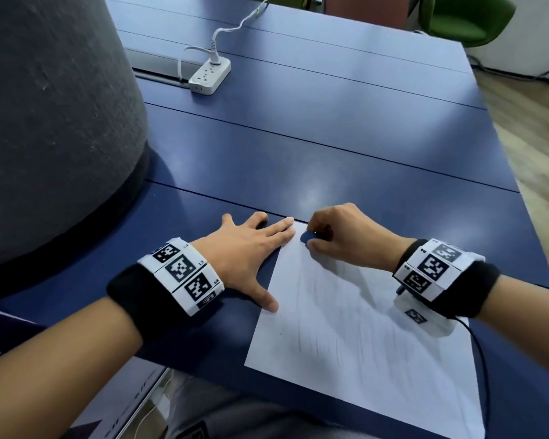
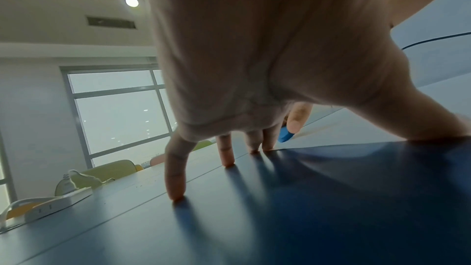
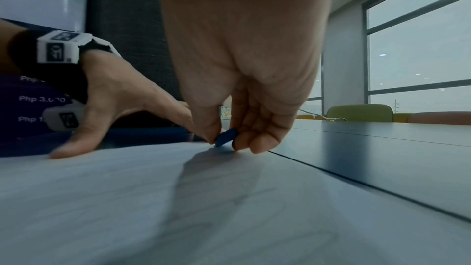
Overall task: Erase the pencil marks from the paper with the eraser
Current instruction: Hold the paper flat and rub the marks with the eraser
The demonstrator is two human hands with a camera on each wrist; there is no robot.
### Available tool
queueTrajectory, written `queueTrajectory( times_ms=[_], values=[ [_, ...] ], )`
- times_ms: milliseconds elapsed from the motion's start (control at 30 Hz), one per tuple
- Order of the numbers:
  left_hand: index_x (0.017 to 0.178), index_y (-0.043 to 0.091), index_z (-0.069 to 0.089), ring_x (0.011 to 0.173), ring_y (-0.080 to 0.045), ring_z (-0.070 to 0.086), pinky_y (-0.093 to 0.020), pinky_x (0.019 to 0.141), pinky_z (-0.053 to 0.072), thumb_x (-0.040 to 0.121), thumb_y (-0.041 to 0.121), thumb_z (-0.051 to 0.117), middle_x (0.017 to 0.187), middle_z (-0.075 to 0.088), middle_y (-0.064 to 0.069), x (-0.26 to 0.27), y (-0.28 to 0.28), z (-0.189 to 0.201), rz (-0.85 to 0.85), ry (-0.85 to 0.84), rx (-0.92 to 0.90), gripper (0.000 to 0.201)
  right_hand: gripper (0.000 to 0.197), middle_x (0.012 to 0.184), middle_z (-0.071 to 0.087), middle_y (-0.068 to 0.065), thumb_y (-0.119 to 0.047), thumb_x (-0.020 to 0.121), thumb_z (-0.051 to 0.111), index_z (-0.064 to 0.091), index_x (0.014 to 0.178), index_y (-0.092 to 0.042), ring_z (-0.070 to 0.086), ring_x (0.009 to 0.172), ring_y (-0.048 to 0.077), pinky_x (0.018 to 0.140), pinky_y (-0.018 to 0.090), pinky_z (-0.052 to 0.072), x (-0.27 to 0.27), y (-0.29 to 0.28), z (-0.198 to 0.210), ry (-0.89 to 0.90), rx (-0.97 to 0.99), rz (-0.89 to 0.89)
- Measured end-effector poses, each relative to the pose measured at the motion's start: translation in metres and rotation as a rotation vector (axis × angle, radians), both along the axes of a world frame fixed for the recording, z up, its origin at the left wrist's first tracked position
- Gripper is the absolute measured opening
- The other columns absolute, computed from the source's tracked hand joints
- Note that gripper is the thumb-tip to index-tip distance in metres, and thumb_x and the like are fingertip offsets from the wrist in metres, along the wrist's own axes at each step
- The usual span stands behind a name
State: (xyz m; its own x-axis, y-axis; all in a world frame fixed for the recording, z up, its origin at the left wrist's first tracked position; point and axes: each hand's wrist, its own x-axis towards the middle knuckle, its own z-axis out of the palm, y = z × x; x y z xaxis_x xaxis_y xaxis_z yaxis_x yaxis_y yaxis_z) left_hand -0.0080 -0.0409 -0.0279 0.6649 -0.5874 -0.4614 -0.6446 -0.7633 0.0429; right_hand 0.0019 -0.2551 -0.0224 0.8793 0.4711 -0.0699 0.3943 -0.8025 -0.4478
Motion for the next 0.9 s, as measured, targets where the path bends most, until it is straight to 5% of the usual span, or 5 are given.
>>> queueTrajectory(
  times_ms=[133, 433, 567, 733, 900],
  values=[
    [0.153, 0.031, -0.004, 0.144, -0.021, 0.004, -0.057, 0.097, 0.034, 0.058, 0.087, 0.061, 0.16, -0.013, 0.02, -0.001, -0.001, 0.002, 0.0, -0.009, 0.004, 0.128, 0.014, 0.073, 0.064, 0.0, -0.023, 0.082, 0.067, 0.068, 0.082, -0.009, 0.055, 0.064, 0.017, 0.062, 0.029, 0.047, -0.012, 0.005, 0.001, 0.019, -0.05, 0.16],
    [0.153, 0.031, -0.007, 0.144, -0.022, 0.006, -0.057, 0.095, 0.034, 0.053, 0.09, 0.06, 0.16, -0.014, 0.02, -0.001, -0.001, 0.001, -0.016, -0.026, 0.017, 0.133, 0.013, 0.082, 0.059, 0.002, -0.021, 0.083, 0.066, 0.068, 0.085, -0.008, 0.055, 0.068, 0.02, 0.064, 0.027, 0.045, -0.018, 0.007, 0.003, 0.01, -0.08, 0.208],
    [0.153, 0.03, -0.007, 0.144, -0.023, 0.006, -0.058, 0.096, 0.034, 0.054, 0.09, 0.059, 0.16, -0.015, 0.02, 0.0, -0.001, 0.001, -0.019, -0.029, 0.029, 0.133, 0.014, 0.08, 0.06, 0.004, -0.021, 0.082, 0.066, 0.069, 0.084, -0.007, 0.057, 0.069, 0.022, 0.068, 0.037, 0.049, -0.005, 0.002, 0.006, -0.007, -0.091, 0.107],
    [0.153, 0.029, -0.004, 0.143, -0.023, 0.008, -0.056, 0.094, 0.033, 0.055, 0.089, 0.061, 0.16, -0.013, 0.018, -0.001, -0.003, 0.002, -0.02, -0.034, 0.044, 0.132, 0.014, 0.082, 0.059, 0.002, -0.021, 0.082, 0.064, 0.069, 0.084, -0.008, 0.057, 0.07, 0.021, 0.067, 0.032, 0.049, -0.025, 0.006, 0.005, 0.048, -0.102, 0.227],
    [0.154, 0.028, -0.004, 0.143, -0.022, 0.01, -0.056, 0.094, 0.033, 0.054, 0.089, 0.06, 0.161, -0.013, 0.018, 0.0, -0.003, 0.002, -0.024, -0.042, 0.044, 0.133, 0.012, 0.081, 0.057, 0.0, -0.019, 0.081, 0.065, 0.068, 0.082, -0.008, 0.056, 0.069, 0.021, 0.065, 0.032, 0.048, -0.01, 0.0, 0.006, 0.012, -0.073, 0.085]
  ],
)
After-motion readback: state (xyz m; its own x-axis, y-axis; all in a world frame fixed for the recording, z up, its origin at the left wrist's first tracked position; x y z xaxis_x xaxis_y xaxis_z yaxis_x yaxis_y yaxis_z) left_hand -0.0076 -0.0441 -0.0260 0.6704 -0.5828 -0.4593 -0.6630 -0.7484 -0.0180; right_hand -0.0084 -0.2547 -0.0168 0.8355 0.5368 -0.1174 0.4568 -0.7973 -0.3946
